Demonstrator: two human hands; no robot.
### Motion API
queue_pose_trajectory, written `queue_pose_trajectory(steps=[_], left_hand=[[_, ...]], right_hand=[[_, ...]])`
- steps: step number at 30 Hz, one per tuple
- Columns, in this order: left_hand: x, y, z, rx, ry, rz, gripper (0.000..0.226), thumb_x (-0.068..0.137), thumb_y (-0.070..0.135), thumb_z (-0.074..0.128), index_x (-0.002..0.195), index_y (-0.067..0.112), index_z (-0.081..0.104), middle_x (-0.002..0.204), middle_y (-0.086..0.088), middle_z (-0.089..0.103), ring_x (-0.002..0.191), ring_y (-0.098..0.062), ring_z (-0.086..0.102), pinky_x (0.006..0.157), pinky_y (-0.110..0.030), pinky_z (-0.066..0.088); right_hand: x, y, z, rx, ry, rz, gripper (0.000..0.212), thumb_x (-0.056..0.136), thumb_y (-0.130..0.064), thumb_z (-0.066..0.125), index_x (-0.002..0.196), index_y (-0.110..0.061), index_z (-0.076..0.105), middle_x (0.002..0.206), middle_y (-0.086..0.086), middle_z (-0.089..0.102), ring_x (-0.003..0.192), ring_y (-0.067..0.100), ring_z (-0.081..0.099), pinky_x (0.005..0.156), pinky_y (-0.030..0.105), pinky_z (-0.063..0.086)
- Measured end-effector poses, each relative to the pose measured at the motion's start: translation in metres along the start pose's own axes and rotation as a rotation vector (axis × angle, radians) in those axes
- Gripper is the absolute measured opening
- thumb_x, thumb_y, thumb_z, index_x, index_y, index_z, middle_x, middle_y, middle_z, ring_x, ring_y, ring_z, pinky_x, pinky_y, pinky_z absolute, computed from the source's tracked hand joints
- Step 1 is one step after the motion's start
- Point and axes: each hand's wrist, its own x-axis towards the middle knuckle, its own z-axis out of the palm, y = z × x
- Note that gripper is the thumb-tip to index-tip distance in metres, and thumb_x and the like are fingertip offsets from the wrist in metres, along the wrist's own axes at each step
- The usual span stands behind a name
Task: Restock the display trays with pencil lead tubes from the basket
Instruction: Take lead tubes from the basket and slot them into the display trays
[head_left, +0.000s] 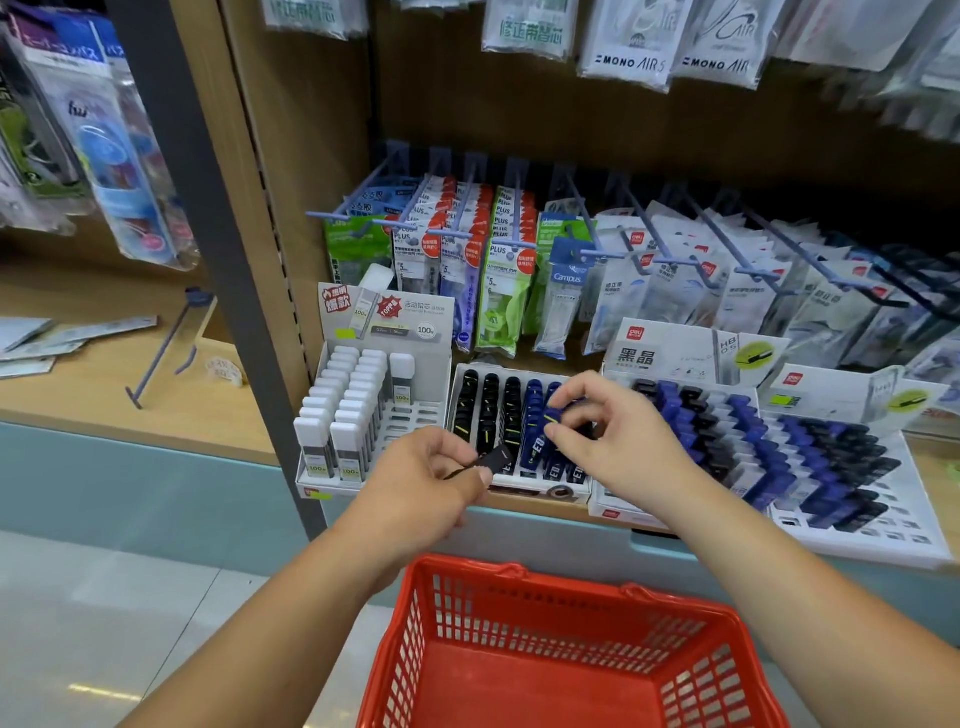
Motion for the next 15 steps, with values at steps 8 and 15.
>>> queue_pose_trajectory(steps=[8,15], left_hand=[[0.003,-0.004,-0.002,0.012,0.004,-0.012,0.022,0.1,0.001,0.056,0.11,0.019,0.065,0.092,-0.007,0.077,0.061,-0.002,0.065,0.057,-0.017,0.05],[0.003,-0.005,-0.004,0.011,0.015,-0.007,0.021,0.099,0.002,0.059,0.109,0.019,0.064,0.09,-0.006,0.078,0.065,-0.007,0.068,0.06,-0.022,0.053]], right_hand=[[0.011,0.017,0.006,-0.137,0.019,-0.012,0.026,0.082,-0.016,0.085,0.074,-0.034,0.068,0.088,-0.014,0.073,0.092,0.004,0.067,0.086,0.026,0.048],[0.012,0.013,0.008,-0.294,0.014,-0.1,0.035,0.082,-0.018,0.084,0.074,-0.043,0.06,0.094,-0.006,0.062,0.09,0.015,0.062,0.09,0.038,0.052]])
